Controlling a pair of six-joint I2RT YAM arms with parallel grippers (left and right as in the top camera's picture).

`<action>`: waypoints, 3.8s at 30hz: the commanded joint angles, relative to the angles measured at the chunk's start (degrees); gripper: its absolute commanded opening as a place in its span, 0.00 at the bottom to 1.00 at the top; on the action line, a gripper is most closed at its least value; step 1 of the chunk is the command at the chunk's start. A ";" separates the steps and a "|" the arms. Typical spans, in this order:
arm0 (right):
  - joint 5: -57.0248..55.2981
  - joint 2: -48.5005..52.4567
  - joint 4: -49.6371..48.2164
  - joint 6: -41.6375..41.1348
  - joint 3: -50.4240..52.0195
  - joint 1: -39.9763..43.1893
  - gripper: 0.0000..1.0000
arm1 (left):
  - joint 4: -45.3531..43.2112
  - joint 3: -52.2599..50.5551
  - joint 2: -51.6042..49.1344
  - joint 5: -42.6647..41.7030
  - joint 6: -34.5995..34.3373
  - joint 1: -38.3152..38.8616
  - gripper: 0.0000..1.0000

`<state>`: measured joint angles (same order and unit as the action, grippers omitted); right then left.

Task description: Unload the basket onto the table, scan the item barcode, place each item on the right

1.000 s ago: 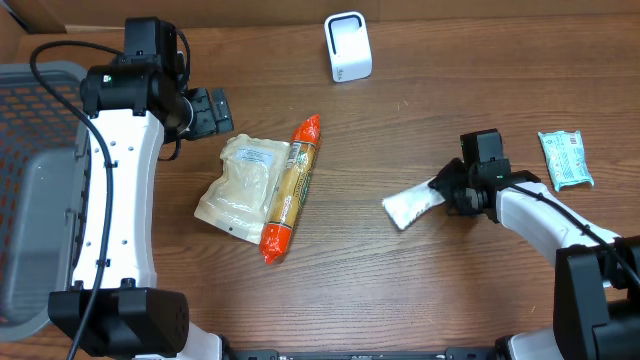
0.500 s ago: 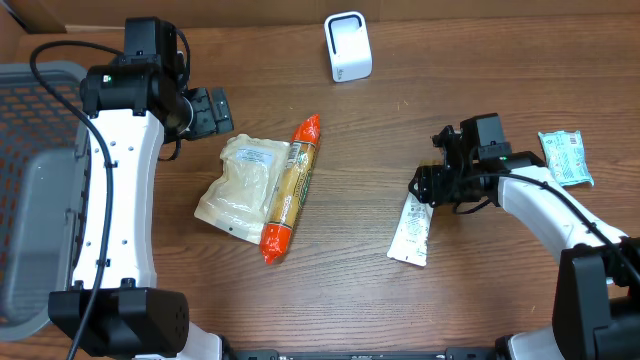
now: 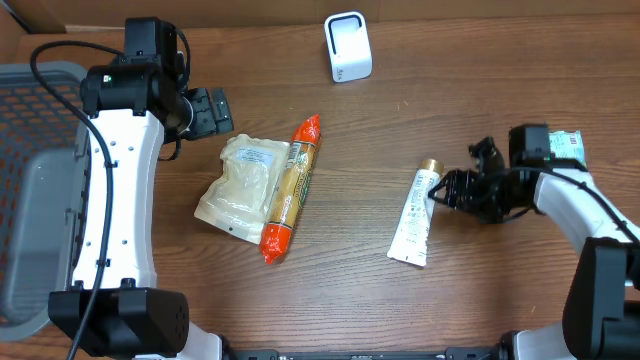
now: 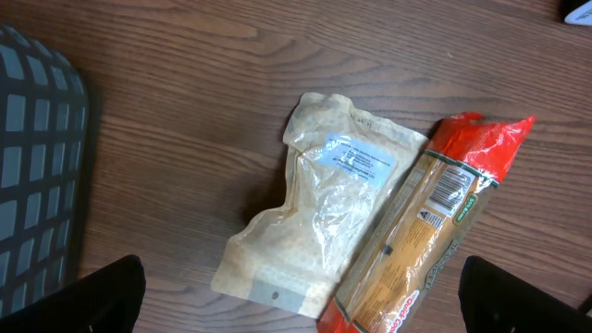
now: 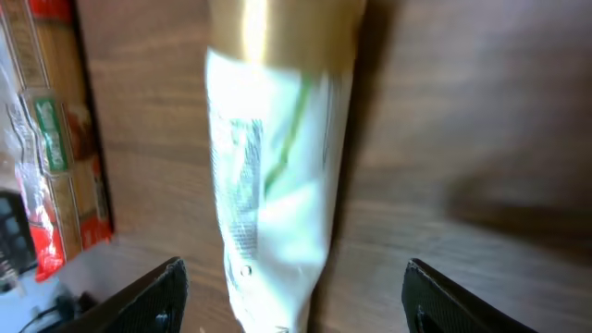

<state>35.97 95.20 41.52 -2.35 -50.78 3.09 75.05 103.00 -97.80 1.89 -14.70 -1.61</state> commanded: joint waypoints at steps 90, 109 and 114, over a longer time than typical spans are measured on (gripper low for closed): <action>15.82 -7.87 27.28 13.90 -32.06 -19.69 0.04 | -0.11 -0.15 -0.46 -0.44 -0.76 0.13 1.00; -61.24 0.33 17.90 5.81 -60.22 -32.89 0.04 | -0.11 -0.15 -0.46 -0.44 -0.76 0.17 1.00; -81.37 10.12 5.29 9.27 -60.22 -35.50 0.04 | -0.11 -0.15 -0.46 -0.46 -0.76 0.17 1.00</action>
<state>-26.11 100.22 52.31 2.83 -110.17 -32.05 75.07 103.00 -97.80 1.89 -14.70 -1.61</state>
